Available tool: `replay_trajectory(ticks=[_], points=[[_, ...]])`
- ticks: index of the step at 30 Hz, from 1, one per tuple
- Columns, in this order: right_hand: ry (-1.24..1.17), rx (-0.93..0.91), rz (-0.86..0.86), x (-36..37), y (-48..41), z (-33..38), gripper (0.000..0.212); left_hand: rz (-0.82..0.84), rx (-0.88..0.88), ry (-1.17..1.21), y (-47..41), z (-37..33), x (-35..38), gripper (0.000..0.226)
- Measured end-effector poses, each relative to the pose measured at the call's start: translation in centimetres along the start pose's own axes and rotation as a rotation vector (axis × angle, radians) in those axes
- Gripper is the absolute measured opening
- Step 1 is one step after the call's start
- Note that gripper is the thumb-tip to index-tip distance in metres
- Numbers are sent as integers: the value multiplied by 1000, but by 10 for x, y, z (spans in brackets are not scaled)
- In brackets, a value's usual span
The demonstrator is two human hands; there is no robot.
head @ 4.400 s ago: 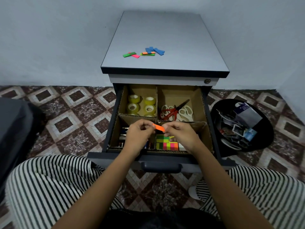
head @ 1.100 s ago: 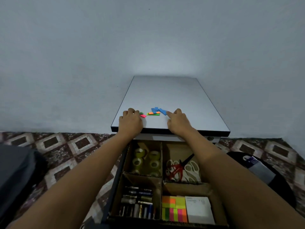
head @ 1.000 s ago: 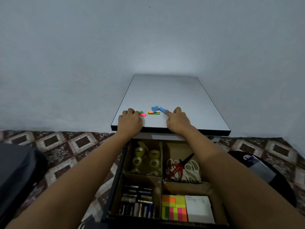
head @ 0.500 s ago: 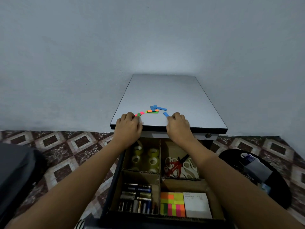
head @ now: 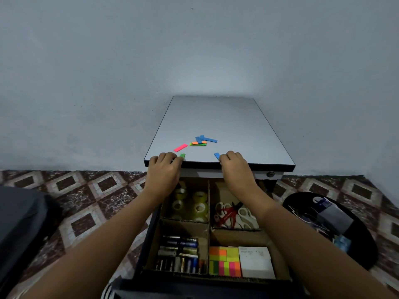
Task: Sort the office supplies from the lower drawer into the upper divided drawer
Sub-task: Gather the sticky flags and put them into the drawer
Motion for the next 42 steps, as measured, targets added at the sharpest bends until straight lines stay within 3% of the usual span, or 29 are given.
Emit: replay_trajectory(ticks=[5, 10, 15, 22, 26, 30, 33, 36, 42], points=[[-200, 56, -172, -16, 6, 1, 11, 36, -157, 218, -3, -7, -8, 18], [-407, 244, -302, -40, 23, 0, 17, 108, -407, 565, 13, -20, -25, 19], [-633, 386, -288, -40, 67, 7, 10, 348, -610, 793, 62, -34, -20, 15], [-810, 557, -15, -2, 150, 27, 11, 580, -866, 861, 140, -37, 5, 11], [-818, 700, 183, 23, 183, 27, 13, 639, -921, 861, 157, -37, 11, 10], [-773, 726, 358, 38, 186, 27, 13, 676, -935, 865, 157, -39, 13, 10], [-806, 751, 425, 47, 179, 29, 21, 708, -934, 869, 158, -40, 13, 10], [-752, 724, 523, 56, 174, 33, 16, 706, -945, 886, 159, -40, 13, 10], [-722, 783, 545, 68, 180, 32, 18, 722, -964, 908, 161, -40, 13, 11]])
Point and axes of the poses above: each hand's wrist, its own y-axis away from the middle knuckle, its own x-axis out of the palm, z = x × y, the point moved 6 cm from there along -y, towards the middle knuckle, and after that the axes turned 13 degrees about -x, right-handed, at the moved point
